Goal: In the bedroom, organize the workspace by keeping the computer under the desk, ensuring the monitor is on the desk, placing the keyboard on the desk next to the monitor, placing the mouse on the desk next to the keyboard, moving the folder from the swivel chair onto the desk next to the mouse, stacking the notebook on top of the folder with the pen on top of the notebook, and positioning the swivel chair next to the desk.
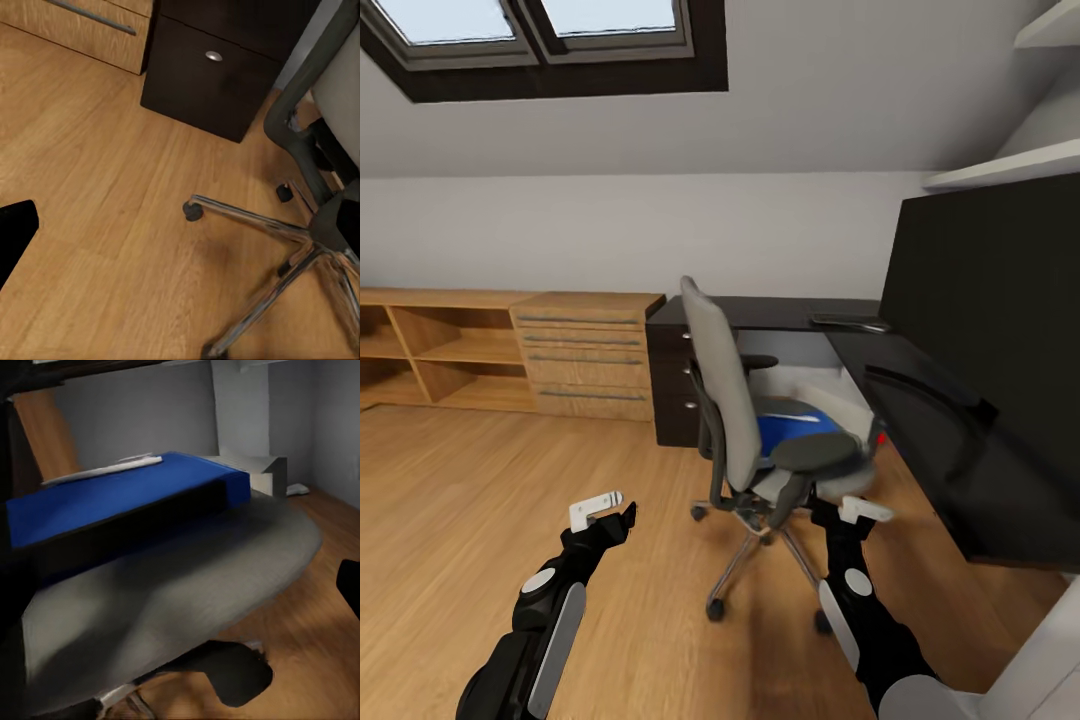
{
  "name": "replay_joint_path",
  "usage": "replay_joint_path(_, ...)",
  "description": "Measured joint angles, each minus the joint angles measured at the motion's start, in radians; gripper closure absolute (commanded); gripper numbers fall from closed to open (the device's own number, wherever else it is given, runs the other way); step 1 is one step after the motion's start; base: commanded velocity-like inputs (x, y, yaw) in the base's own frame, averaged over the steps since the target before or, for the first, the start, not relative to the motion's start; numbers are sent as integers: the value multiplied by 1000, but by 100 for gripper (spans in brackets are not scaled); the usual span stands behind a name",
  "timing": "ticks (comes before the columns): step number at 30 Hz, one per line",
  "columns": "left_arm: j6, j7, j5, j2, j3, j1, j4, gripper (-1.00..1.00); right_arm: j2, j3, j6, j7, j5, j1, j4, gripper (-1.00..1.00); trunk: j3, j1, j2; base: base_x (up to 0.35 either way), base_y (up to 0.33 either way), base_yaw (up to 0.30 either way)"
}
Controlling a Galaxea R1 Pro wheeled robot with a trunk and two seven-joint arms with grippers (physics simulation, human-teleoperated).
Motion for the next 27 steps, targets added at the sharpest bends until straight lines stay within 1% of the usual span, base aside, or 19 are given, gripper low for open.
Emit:
replay_joint_path(6, 0, 0, 0, 0, -1, 0, 3, -100, 1, 0, 0, -1, -2, 0, 1, -100, 0, 0, 0, 0, 0, 279)
replay_joint_path(9, -1, 0, -1, 0, -1, 0, 19, -100, 2, 15, 1, 1, -1, 0, 16, -100, 0, 0, 0, 0, 0, 279)
replay_joint_path(11, -2, 0, -1, 0, -2, 0, 21, -100, 5, 38, 0, 4, -1, 0, 27, -100, 0, 0, 0, 0, 0, 279)
replay_joint_path(13, -2, 0, -1, 0, -2, 0, 22, -100, 9, 41, 1, 5, 0, 0, 28, -100, 0, 0, 0, 0, 0, 279)
replay_joint_path(14, -2, 0, -1, 0, -2, 0, 22, -100, 14, 47, -1, 3, -3, 1, 33, -100, 0, 0, 0, 0, 0, 279)
replay_joint_path(16, -2, 0, -1, 0, -2, 0, 24, -100, 16, 59, 0, 7, 0, 0, 36, -100, 0, 0, 0, 0, 0, 279)
replay_joint_path(27, -2, 0, -1, 0, -2, 0, 25, -100, 16, 62, 0, 6, 0, 0, 37, -100, 0, 0, 0, 0, 0, 279)
